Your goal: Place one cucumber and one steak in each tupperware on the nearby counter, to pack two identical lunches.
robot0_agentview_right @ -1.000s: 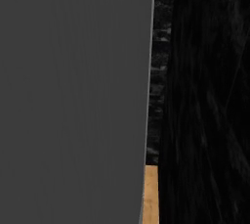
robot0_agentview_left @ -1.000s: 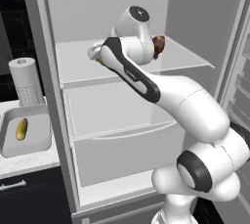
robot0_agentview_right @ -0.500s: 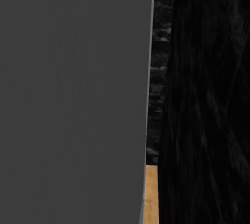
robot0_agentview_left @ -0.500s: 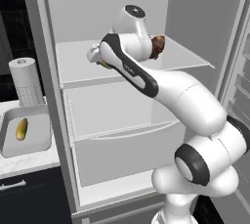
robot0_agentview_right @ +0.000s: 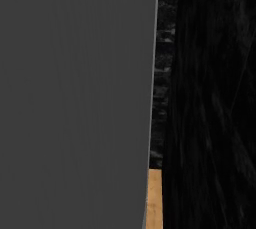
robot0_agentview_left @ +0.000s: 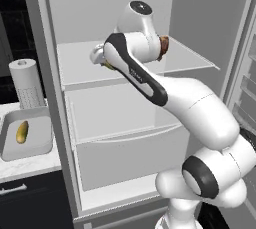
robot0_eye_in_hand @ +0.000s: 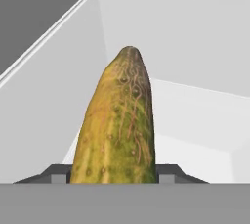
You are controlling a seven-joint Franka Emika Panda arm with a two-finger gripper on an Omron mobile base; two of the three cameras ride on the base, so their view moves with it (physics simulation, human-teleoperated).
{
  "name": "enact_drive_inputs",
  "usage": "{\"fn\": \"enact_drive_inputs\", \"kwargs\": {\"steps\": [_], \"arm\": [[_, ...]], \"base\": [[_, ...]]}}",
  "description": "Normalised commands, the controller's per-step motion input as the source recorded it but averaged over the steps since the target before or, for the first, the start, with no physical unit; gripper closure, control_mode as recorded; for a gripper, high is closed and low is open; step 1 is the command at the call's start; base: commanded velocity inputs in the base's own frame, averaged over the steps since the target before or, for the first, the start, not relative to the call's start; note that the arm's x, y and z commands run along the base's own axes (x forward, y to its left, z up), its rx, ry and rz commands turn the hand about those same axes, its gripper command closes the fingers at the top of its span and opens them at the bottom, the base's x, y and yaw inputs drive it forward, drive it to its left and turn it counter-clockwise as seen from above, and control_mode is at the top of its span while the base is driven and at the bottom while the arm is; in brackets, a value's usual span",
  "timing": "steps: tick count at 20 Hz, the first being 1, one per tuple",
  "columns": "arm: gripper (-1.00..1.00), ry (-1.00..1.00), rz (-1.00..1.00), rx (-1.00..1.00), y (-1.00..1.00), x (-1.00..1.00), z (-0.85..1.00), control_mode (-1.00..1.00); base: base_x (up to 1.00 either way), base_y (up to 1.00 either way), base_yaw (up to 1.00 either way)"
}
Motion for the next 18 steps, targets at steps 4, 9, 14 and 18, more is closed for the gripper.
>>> {"fn": "enact_drive_inputs", "kwargs": {"steps": [4, 9, 14, 18], "arm": [[1.00, -0.31, 0.04, 0.04, -0.39, -1.00, -0.13, -1.00], [1.00, -0.29, 0.00, 0.04, -0.41, -1.00, -0.16, -1.00], [1.00, -0.20, 0.00, 0.05, -0.60, -1.00, 0.08, -1.00], [1.00, 0.02, 0.00, 0.02, -0.75, -1.00, -0.13, -1.00]], "base": [[0.00, 0.00, 0.00], [0.00, 0.00, 0.00], [0.00, 0.00, 0.00], [0.00, 0.00, 0.00]]}}
